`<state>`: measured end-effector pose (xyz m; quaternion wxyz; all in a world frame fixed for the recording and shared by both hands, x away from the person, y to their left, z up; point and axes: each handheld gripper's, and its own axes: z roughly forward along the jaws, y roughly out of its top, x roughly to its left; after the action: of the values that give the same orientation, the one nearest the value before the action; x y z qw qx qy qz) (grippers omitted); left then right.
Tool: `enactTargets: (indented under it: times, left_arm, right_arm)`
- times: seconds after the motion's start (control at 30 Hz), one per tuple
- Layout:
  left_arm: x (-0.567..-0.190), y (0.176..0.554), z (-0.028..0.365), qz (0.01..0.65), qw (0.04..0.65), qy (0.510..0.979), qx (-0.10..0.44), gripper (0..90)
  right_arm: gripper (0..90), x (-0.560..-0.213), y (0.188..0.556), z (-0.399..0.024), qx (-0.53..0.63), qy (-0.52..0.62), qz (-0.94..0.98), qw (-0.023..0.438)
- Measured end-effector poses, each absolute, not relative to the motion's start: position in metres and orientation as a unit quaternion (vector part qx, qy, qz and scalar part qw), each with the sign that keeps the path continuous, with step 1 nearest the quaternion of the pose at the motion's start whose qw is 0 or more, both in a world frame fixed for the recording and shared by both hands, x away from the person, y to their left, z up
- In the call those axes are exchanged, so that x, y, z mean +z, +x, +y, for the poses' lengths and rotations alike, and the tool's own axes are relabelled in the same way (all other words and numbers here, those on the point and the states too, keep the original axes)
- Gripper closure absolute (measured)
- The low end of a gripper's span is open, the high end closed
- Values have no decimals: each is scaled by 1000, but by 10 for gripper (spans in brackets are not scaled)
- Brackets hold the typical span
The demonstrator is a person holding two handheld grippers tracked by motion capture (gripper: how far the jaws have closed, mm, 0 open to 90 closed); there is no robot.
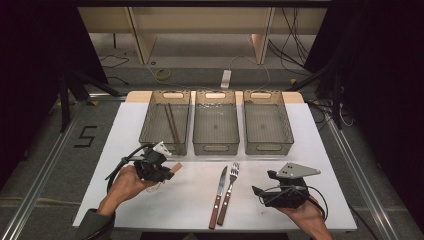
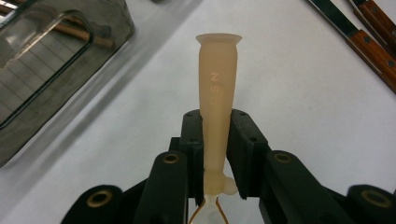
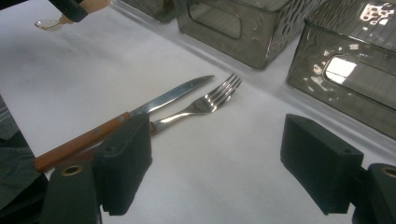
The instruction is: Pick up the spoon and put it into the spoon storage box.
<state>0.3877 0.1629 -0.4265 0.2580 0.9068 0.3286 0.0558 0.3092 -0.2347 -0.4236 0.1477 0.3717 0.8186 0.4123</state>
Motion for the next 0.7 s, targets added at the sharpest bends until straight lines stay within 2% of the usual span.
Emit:
enactTargets:
  times: [0.5,0.7]
  left_arm:
    - [-405,391,163,357,334,870,69,762]
    - [-396,398,155,350,357,863,67,762]
  right_arm:
    - [253,-423,309,-235,415,372,816,152]
    - [253,-423,310,-235,415,371,817,152]
